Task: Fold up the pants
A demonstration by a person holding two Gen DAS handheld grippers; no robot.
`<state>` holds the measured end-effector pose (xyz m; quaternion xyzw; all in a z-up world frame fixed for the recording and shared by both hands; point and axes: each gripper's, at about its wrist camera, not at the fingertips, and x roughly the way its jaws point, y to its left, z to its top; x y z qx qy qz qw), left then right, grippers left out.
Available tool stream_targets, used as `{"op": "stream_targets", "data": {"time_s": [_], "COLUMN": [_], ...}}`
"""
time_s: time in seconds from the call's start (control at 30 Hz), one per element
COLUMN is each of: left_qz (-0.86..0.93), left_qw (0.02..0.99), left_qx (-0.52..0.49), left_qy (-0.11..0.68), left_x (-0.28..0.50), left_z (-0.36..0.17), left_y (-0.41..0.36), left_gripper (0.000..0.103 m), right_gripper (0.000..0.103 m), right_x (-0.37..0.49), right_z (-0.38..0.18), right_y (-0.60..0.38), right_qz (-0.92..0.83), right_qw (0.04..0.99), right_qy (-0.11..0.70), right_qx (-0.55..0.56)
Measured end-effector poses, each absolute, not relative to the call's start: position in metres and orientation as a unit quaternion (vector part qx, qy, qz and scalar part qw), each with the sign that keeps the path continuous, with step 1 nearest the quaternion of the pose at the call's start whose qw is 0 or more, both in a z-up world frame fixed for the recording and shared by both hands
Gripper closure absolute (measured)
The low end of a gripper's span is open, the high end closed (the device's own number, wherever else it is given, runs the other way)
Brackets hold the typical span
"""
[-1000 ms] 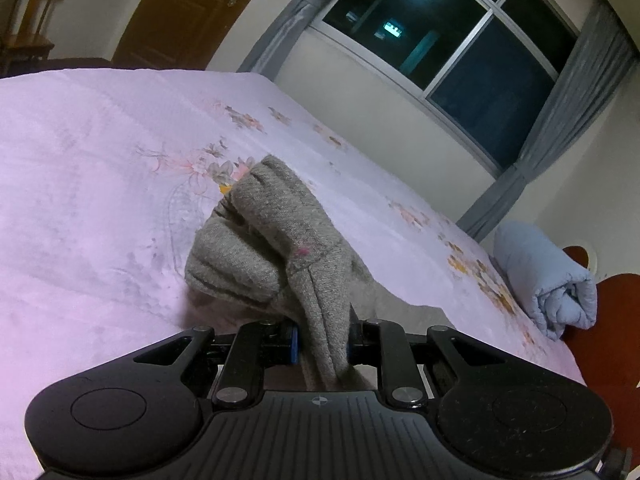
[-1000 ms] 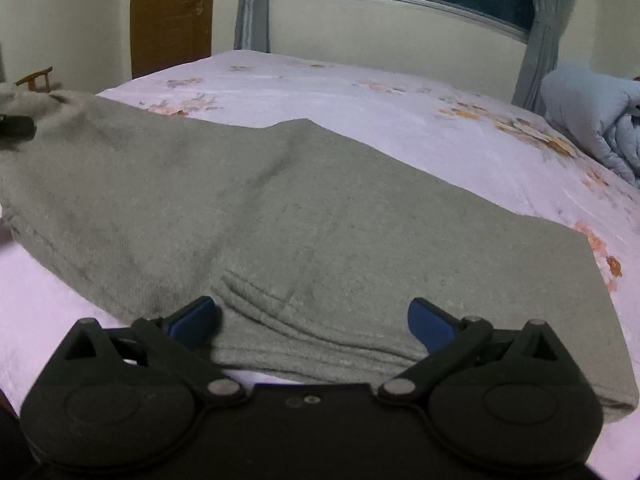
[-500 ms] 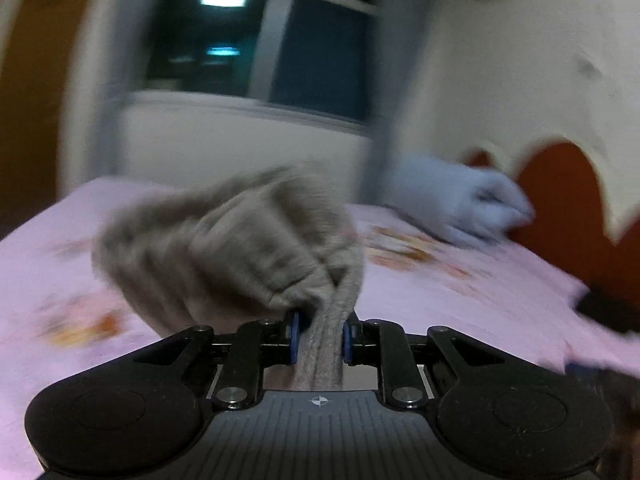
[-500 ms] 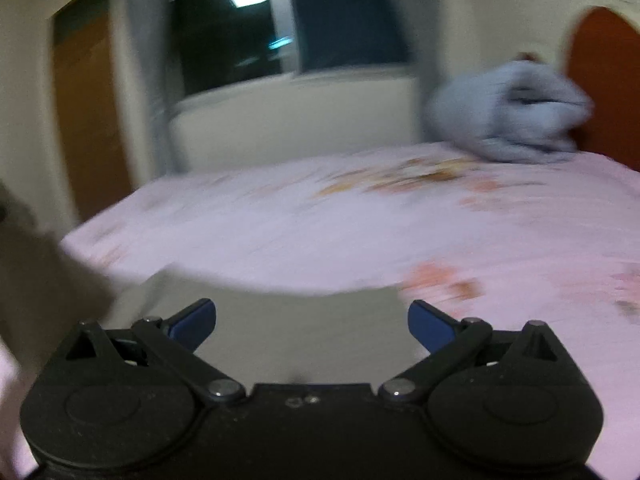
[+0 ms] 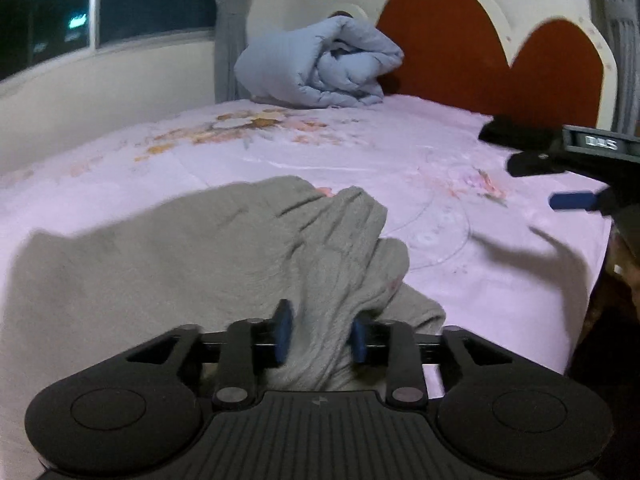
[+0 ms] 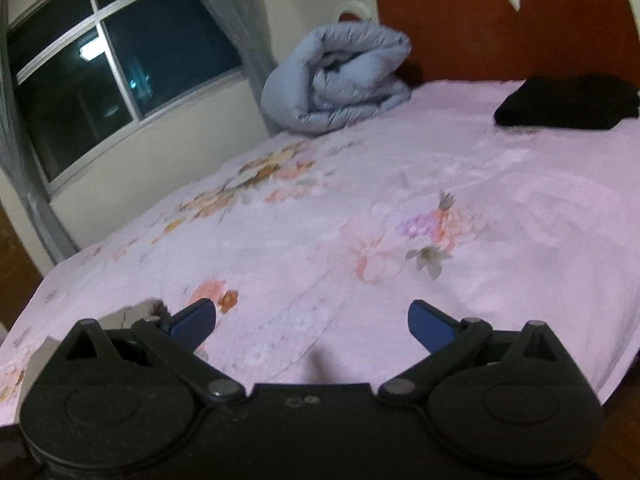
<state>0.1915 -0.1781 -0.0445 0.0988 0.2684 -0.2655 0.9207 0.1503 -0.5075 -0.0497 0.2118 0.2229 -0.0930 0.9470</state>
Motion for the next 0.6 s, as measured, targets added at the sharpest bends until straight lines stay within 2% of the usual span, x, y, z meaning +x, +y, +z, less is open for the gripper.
{"op": "stream_targets", "data": {"time_s": [0.03,0.07,0.13,0.33,0.4,0.47,0.6], "left_qz": [-0.257,-0.245,-0.244,-0.141,-0.106,-0.087,-0.069], "left_qw": [0.925,0.933,0.944,0.949,0.934,0.919,0.901], "left_qx": [0.105,0.106,0.074,-0.127,-0.203,-0.262,-0.323], "left_qy": [0.259,0.240,0.211,0.253,0.273,0.280,0.281], "left_x": [0.184,0.175,0.166,0.166,0.166,0.159,0.146], "left_z": [-0.037,-0.029,-0.014,-0.011,-0.021,-0.034,-0.054], "left_y": [-0.174,-0.163,-0.131,-0.003,0.036,0.066,0.099], "left_gripper": [0.019,0.001,0.000,0.000,0.000,0.000,0.000], "right_gripper": [0.006,0.006,0.006,0.007,0.014,0.027,0.030], "right_x": [0.152,0.154,0.159,0.173,0.179,0.188,0.202], "right_z": [-0.049,-0.049,-0.052,-0.060,-0.064,-0.071,-0.084], "right_y": [-0.506,-0.504,-0.503,-0.467,-0.454,-0.442,-0.423], "right_qz": [-0.089,-0.077,-0.038,0.060,0.086,0.106,0.099], "right_qw": [0.947,0.945,0.938,0.911,0.894,0.871,0.848], "right_qy": [0.225,0.228,0.238,0.268,0.283,0.303,0.331], "right_qx": [0.212,0.220,0.250,0.308,0.336,0.372,0.402]}}
